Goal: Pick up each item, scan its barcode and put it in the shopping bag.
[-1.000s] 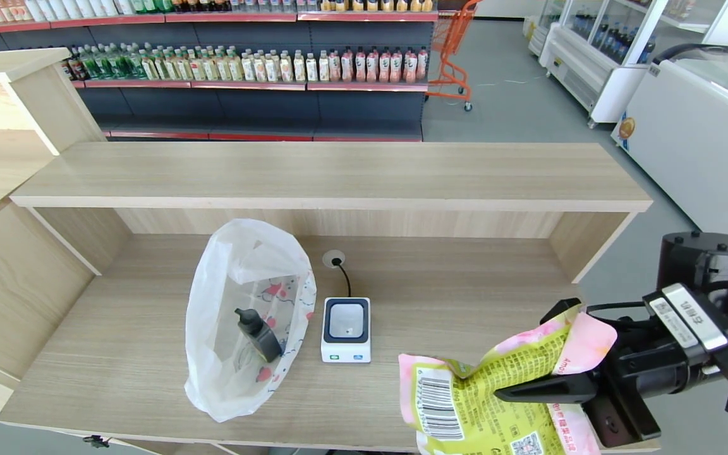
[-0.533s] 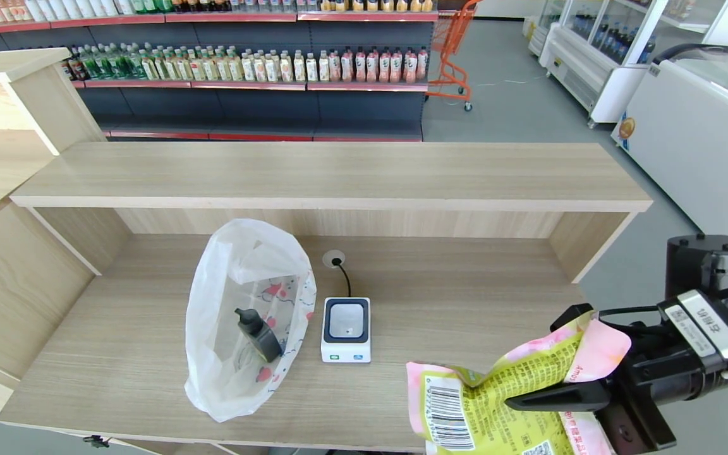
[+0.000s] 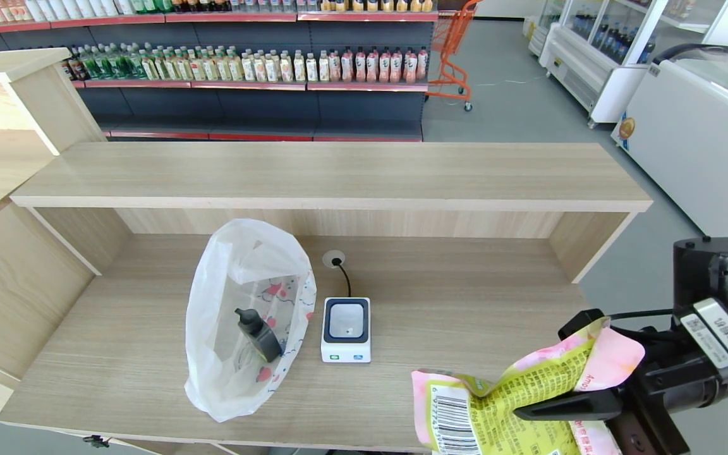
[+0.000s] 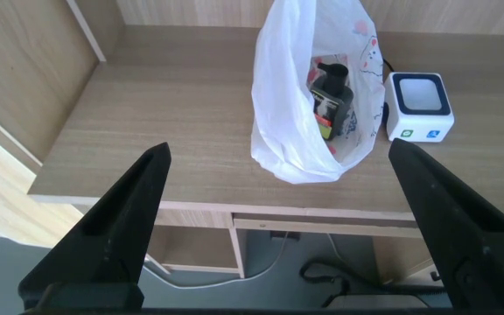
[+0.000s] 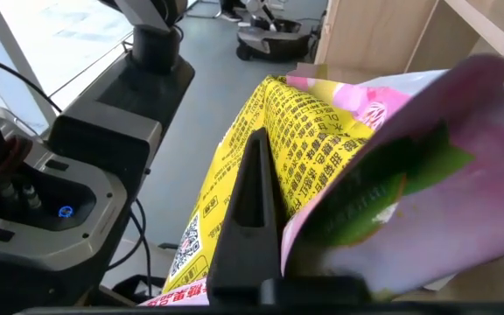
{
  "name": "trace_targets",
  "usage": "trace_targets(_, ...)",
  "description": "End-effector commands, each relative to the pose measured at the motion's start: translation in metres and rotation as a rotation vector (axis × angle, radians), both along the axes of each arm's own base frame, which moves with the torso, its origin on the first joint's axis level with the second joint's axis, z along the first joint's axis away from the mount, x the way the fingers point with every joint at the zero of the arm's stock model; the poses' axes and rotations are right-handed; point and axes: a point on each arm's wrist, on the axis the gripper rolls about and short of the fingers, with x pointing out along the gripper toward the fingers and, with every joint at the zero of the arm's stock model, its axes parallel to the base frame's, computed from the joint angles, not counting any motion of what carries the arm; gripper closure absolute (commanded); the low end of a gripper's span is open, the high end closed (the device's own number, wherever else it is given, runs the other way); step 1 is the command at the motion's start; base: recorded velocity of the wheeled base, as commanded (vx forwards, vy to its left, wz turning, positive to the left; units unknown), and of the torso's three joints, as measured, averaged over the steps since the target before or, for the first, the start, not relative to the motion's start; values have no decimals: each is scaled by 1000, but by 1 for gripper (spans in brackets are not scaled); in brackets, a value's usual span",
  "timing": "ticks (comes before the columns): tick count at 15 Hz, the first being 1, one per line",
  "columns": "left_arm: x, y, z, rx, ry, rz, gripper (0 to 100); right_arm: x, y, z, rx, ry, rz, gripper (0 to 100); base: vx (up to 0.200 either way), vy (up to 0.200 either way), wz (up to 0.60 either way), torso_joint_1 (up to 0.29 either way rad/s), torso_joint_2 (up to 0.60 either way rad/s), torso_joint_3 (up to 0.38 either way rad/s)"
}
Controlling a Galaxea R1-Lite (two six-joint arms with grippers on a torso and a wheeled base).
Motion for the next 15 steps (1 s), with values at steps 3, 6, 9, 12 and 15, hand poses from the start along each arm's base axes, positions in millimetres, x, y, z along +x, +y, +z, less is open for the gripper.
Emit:
trace_targets(3, 0, 0, 0, 0, 1, 0, 0, -1, -2, 2, 4, -10, -5, 100, 0, 0, 0, 0, 0, 0)
trace_targets(6, 0, 0, 0, 0, 1, 0, 0, -1, -5, 3, 2, -7, -25, 100, 0, 0, 0, 0, 0, 0)
trace_targets(9, 0, 0, 0, 0, 1, 0, 0, -22, -53, 18, -31, 245, -252, 100, 0, 0, 0, 0, 0, 0)
trace_targets(12, 0, 0, 0, 0, 1, 0, 0, -55, -93, 19, -86, 431, -638, 100, 0, 0, 0, 0, 0, 0)
trace_targets(15, 0, 0, 0, 0, 1, 0, 0, -58, -103, 20, -119, 468, -828, 100, 0, 0, 0, 0, 0, 0)
